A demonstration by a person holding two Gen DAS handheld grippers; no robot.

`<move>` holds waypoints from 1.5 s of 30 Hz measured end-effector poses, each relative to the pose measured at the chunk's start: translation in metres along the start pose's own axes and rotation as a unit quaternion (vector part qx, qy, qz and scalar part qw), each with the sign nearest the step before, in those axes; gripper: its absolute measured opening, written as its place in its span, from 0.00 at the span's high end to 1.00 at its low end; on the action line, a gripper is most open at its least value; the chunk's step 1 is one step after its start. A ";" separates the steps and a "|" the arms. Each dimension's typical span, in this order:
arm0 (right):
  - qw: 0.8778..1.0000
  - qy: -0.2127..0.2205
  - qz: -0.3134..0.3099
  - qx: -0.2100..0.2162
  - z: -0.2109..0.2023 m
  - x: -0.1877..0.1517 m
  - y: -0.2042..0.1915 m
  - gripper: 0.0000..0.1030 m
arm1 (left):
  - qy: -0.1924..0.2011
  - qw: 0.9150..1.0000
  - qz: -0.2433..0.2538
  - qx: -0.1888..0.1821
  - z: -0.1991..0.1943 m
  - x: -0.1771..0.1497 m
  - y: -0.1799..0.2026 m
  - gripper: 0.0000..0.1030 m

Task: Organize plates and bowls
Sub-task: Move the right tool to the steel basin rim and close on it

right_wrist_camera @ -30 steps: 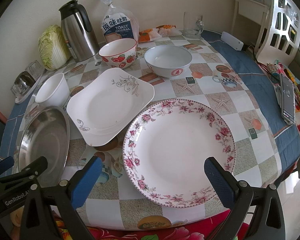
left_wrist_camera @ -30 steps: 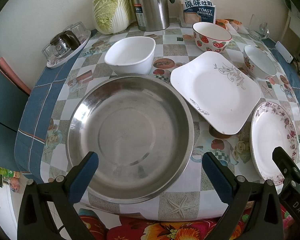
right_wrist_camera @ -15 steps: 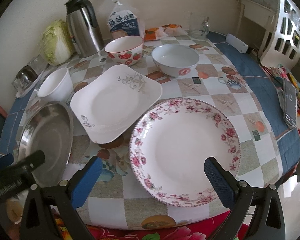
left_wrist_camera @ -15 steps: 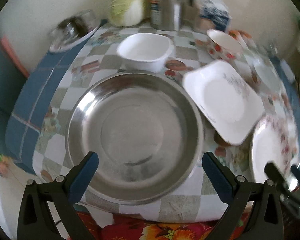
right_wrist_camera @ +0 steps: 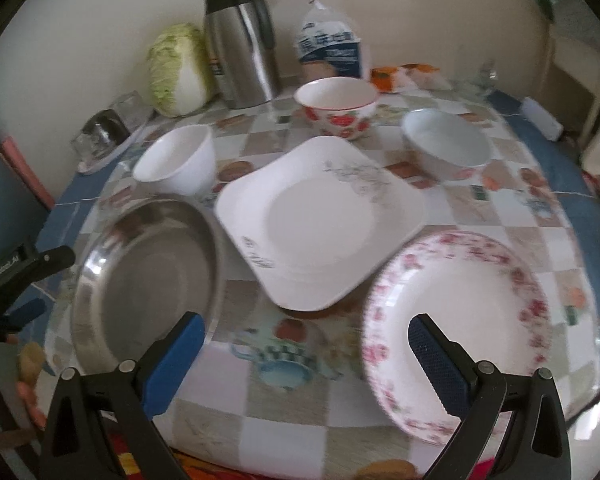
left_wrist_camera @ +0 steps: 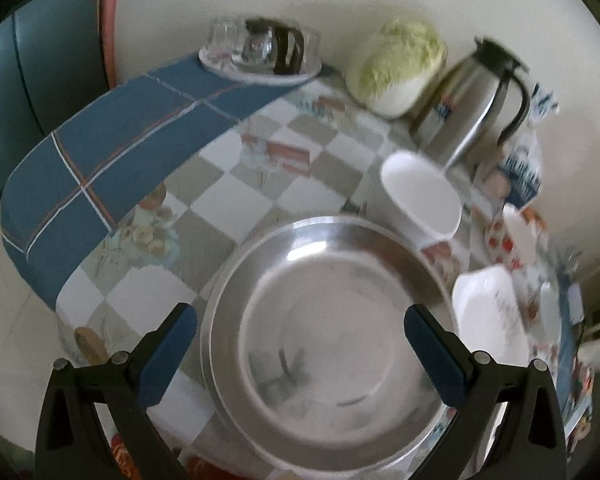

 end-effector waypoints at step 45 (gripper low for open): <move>0.990 -0.087 0.000 0.115 0.075 -0.015 -0.067 0.66 | -0.095 0.994 -0.036 0.035 0.071 -0.010 -0.049 0.25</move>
Point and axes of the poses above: each gripper's, at about its wrist camera, not at the fingertips, and z roughly the way its jaws point, y to its right, x to its top, the point moved 8 cm from there along z, roughly the way its jaws point, and after that the axes turned 5 degrees about y, right-handed, at the moved point
